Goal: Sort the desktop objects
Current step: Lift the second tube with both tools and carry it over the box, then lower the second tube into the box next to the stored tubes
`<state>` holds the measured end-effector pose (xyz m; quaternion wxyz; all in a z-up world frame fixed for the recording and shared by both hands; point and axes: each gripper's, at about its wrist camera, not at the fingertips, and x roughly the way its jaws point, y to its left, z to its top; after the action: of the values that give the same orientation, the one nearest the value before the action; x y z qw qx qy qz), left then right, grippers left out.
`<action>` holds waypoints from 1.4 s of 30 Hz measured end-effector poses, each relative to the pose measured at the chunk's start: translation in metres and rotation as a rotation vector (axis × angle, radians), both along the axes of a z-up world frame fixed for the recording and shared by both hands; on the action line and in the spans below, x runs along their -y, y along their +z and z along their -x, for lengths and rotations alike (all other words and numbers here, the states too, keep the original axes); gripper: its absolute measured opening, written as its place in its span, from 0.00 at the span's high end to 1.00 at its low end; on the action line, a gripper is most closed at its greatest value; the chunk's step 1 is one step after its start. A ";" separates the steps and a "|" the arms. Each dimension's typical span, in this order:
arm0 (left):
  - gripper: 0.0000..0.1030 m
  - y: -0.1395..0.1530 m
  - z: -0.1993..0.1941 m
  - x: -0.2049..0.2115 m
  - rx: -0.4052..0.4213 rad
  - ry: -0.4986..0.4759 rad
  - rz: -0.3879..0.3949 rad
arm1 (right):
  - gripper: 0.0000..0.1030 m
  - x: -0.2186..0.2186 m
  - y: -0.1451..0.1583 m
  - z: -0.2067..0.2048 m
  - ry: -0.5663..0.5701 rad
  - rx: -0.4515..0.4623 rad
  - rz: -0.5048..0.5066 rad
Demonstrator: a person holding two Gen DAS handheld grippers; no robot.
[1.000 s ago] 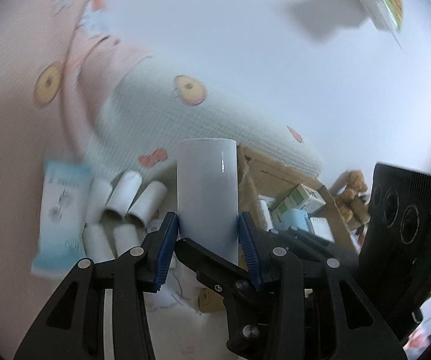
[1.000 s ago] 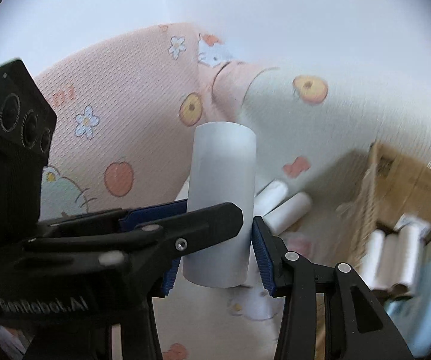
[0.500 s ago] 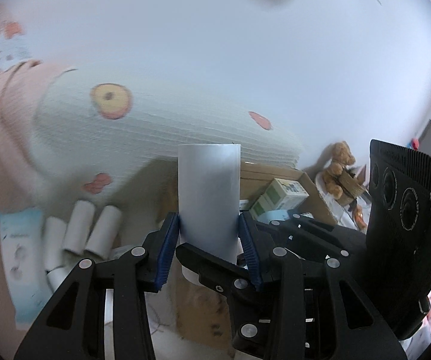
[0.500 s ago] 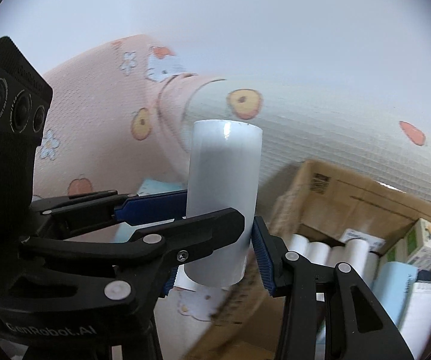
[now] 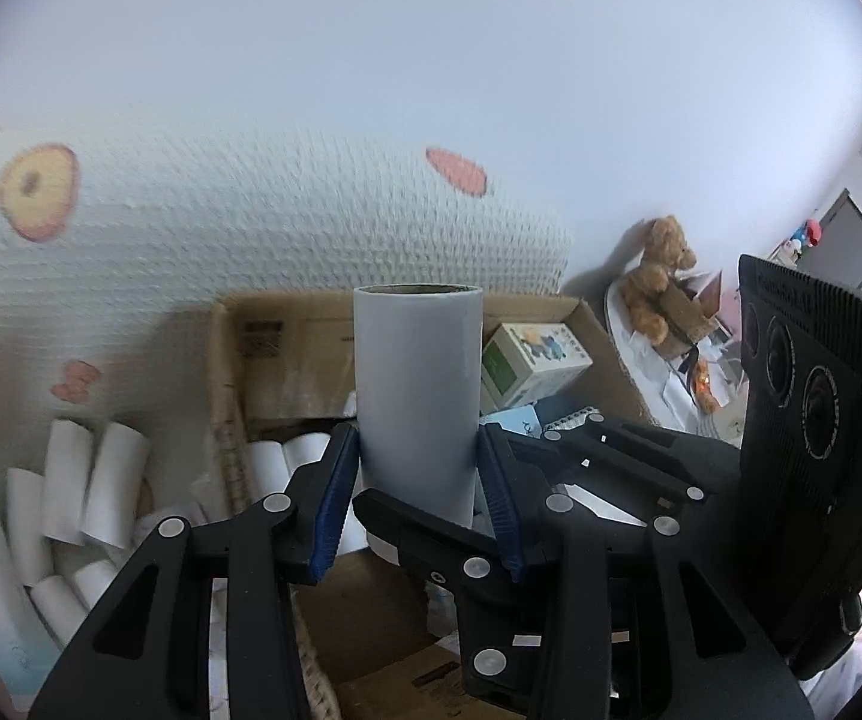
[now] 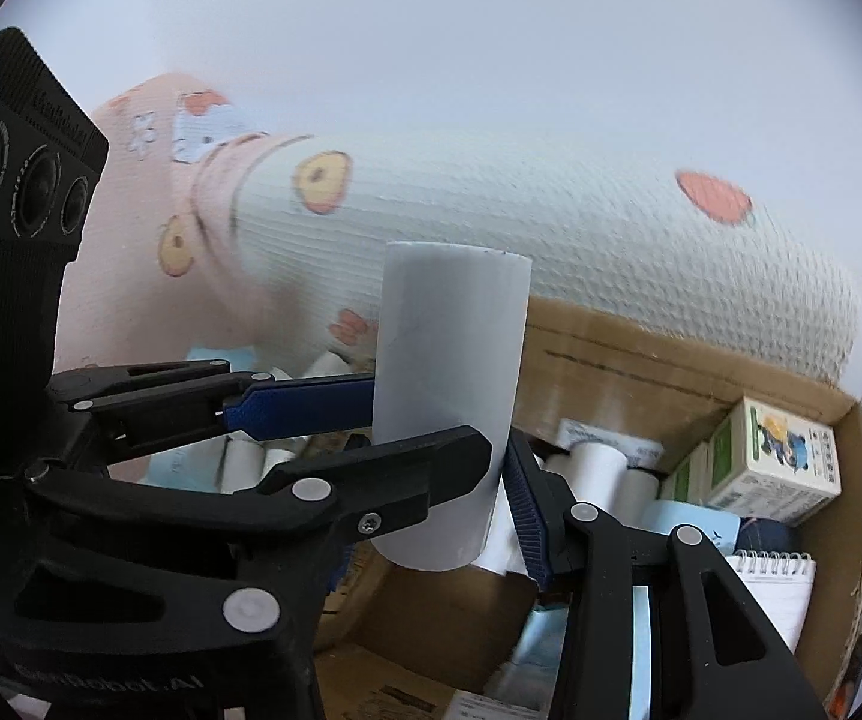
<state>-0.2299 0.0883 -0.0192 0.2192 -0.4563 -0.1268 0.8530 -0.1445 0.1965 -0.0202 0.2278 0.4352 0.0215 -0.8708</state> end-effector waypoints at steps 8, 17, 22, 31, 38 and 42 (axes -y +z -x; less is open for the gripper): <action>0.56 -0.029 0.032 -0.022 0.155 0.009 0.049 | 0.59 -0.025 -0.028 0.033 -0.025 0.172 0.039; 0.57 -0.053 0.052 -0.038 0.263 0.016 0.135 | 0.60 -0.039 -0.056 0.054 -0.056 0.292 0.072; 0.57 -0.065 0.062 -0.045 0.313 0.026 0.177 | 0.60 -0.049 -0.064 0.062 -0.075 0.365 0.108; 0.57 -0.080 0.077 -0.045 0.453 0.066 0.193 | 0.60 -0.054 -0.079 0.066 -0.090 0.415 0.090; 0.57 -0.078 0.075 -0.038 0.442 0.071 0.216 | 0.63 -0.052 -0.085 0.070 -0.063 0.431 0.133; 0.57 -0.071 0.070 -0.040 0.428 0.071 0.259 | 0.63 -0.051 -0.084 0.073 -0.055 0.447 0.160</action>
<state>-0.2998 0.1280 -0.0907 0.0973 -0.6459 -0.0760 0.7534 -0.2174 0.2478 -0.1043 0.2367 0.5980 -0.1103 -0.7577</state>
